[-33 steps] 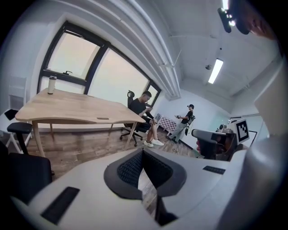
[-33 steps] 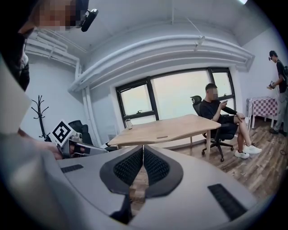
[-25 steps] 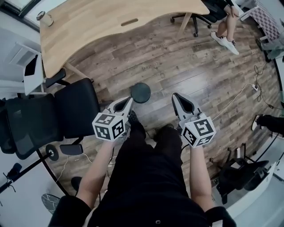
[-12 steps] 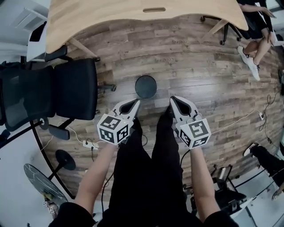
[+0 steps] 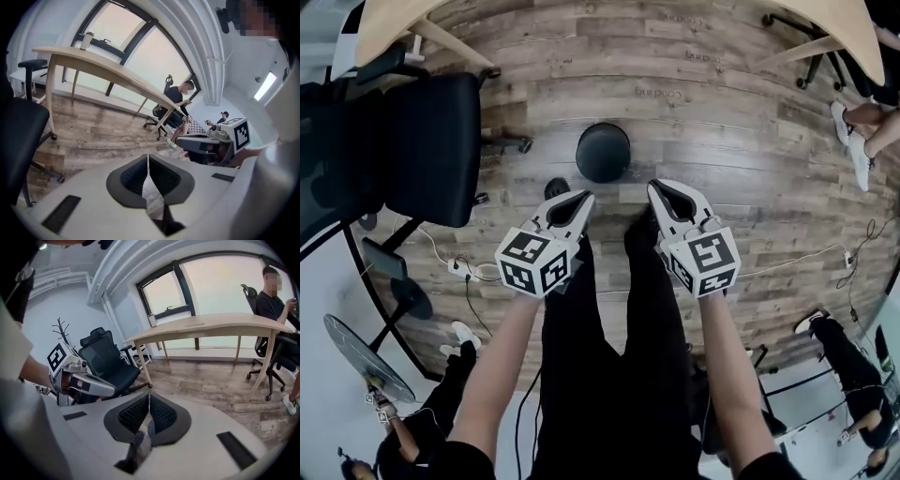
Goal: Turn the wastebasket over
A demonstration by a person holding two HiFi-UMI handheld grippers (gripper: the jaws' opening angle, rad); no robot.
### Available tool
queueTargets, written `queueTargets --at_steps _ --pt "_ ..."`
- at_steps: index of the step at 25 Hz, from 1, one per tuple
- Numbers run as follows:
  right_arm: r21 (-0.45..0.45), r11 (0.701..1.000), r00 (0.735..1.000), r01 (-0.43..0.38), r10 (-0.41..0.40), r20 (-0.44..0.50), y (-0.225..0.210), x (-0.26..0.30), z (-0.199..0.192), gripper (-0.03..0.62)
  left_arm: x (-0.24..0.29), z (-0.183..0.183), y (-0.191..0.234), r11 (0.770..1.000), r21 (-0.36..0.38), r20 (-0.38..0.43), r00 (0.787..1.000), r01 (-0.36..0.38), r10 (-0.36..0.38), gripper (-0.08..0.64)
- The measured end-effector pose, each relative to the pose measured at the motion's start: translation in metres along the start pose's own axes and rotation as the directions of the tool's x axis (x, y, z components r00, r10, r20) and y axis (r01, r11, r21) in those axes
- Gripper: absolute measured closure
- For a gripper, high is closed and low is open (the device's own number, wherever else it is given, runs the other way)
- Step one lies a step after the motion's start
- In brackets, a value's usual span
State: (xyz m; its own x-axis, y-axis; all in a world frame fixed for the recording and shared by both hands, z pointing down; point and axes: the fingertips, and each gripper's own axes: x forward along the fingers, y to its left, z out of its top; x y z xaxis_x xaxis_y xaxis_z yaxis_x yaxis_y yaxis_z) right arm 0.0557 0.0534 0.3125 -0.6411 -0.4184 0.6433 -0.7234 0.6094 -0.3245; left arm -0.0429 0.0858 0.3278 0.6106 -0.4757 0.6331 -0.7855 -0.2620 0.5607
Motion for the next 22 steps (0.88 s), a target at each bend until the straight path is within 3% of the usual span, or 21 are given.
queueTargets --at_steps 9,15,19,21,22 --pt "0.102 0.994 0.996 0.026 -0.017 -0.084 -0.029 0.079 -0.078 0.558 0.055 -0.038 0.076 1.000 0.016 -0.070 0.998 0.003 -0.002 0.541" --pt "0.102 0.994 0.988 0.033 -0.017 -0.155 -0.048 0.121 -0.122 0.557 0.085 -0.069 0.116 1.000 0.026 -0.128 0.992 -0.005 0.008 0.537" --pt "0.062 0.998 0.979 0.028 -0.015 -0.205 -0.056 0.151 -0.149 0.554 0.097 -0.094 0.139 0.999 0.034 -0.176 0.984 0.002 0.004 0.451" --pt "0.054 0.998 0.973 0.025 -0.012 -0.229 -0.061 0.164 -0.162 0.514 0.103 -0.105 0.152 0.999 0.042 -0.194 0.981 0.001 0.007 0.441" --pt "0.051 0.998 0.970 0.022 -0.009 -0.242 -0.064 0.171 -0.169 0.447 0.107 -0.110 0.158 0.999 0.045 -0.201 0.980 0.000 0.009 0.433"
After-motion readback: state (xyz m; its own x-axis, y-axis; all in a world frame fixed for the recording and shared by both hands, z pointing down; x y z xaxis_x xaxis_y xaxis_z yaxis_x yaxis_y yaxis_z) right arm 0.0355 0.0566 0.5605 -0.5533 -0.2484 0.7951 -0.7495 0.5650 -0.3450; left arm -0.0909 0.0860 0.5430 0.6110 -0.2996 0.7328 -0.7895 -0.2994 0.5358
